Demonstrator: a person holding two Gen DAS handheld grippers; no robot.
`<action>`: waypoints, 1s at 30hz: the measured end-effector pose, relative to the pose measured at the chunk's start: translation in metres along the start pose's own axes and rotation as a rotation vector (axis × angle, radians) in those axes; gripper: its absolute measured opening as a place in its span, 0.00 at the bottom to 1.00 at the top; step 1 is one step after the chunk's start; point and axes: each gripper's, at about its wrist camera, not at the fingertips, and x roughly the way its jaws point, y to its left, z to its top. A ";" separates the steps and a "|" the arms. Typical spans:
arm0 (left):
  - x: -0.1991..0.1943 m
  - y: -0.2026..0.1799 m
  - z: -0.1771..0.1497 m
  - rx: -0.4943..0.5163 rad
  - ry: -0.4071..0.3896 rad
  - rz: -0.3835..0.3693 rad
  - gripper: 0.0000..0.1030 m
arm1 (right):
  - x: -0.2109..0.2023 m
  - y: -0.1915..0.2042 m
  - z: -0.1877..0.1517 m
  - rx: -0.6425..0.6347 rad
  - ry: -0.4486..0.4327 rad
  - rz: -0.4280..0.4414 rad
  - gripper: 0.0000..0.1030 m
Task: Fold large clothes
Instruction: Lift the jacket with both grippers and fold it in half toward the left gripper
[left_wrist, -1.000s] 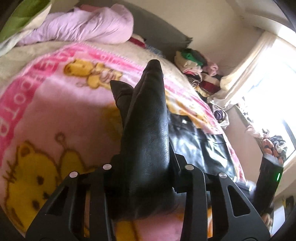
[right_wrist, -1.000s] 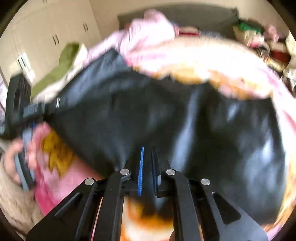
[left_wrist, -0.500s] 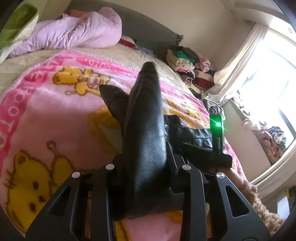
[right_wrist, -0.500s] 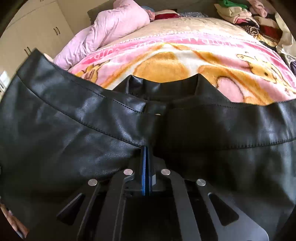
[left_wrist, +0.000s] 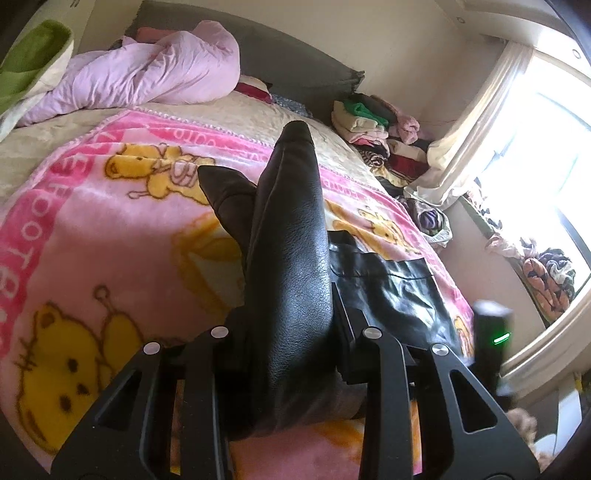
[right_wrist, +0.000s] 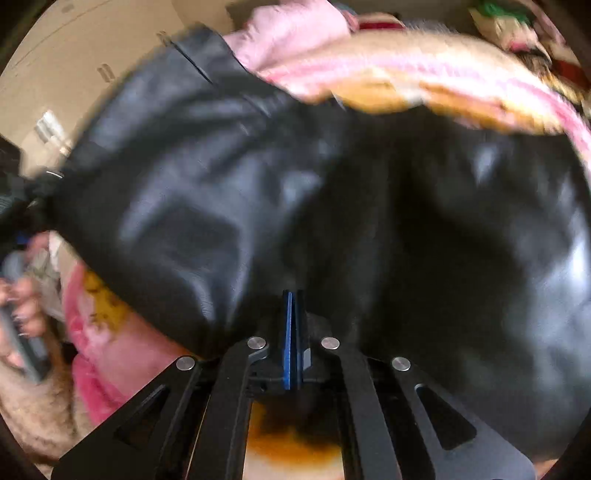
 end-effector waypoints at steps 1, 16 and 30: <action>0.002 -0.004 -0.001 0.002 0.008 0.005 0.23 | 0.003 -0.002 -0.002 0.000 -0.005 0.004 0.00; 0.001 -0.106 -0.003 0.186 -0.037 0.095 0.21 | -0.158 -0.039 0.037 0.167 -0.332 0.232 0.65; 0.004 -0.139 -0.017 0.234 -0.036 0.084 0.21 | -0.111 0.057 0.126 -0.004 -0.035 0.162 0.91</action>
